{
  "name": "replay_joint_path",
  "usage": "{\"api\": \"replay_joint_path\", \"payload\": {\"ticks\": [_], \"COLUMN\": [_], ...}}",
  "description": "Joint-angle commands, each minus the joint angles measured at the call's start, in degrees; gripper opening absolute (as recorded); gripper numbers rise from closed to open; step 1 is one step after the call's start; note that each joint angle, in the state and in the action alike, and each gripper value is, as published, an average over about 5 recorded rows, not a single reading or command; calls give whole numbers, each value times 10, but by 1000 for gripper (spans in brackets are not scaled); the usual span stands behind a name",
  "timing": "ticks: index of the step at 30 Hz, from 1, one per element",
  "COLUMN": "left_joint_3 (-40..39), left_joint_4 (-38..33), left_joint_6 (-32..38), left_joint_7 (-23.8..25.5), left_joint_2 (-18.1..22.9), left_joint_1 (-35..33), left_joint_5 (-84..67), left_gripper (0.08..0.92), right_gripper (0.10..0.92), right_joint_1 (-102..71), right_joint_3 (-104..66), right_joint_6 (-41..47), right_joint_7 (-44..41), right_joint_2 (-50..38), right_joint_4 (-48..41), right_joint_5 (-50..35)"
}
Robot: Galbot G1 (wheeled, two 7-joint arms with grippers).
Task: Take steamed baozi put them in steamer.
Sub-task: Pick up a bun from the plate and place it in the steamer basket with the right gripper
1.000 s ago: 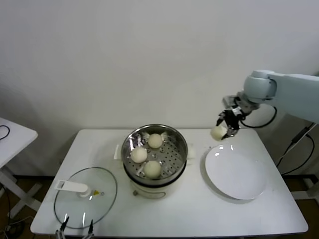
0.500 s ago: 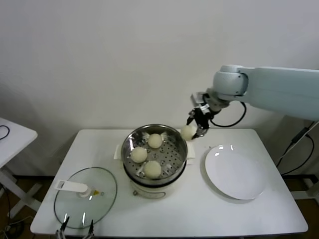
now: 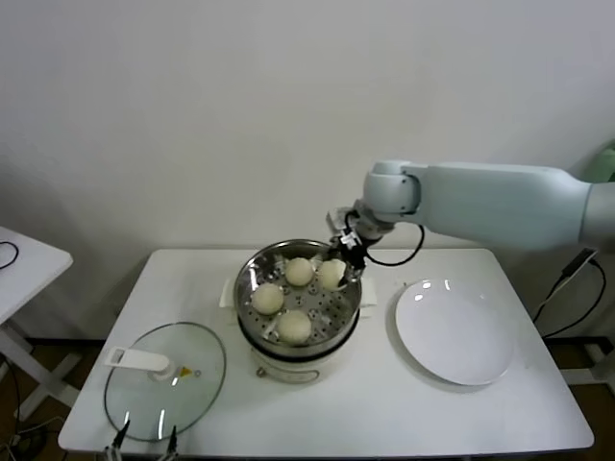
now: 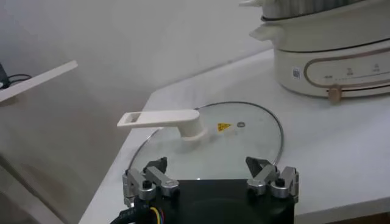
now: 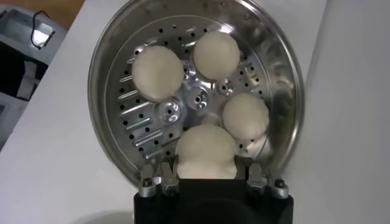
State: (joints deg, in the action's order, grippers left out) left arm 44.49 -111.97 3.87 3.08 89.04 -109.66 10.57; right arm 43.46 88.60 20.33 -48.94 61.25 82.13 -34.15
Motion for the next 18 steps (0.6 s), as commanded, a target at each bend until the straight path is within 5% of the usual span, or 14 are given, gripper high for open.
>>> {"api": "replay_joint_path", "payload": {"ticks": [1,18], "left_joint_3": [1,1], "left_joint_4": [1,2], "left_joint_6": [1,4], "left_joint_7": [0,-1], "left_joint_2": [1,-1], "left_joint_1": [-1,-1], "left_joint_5": [-1,-3], "left_gripper": [823,823], "right_gripper": [636,640], "right_joint_1": [-81,-81], "right_joint_3": [-27,-23], "right_joint_6": [5,-6], "right_joint_7": [7,1], "right_joint_2": [24,29], "right_joint_4": [-29,-43], "right_joint_5": [36,48]}}
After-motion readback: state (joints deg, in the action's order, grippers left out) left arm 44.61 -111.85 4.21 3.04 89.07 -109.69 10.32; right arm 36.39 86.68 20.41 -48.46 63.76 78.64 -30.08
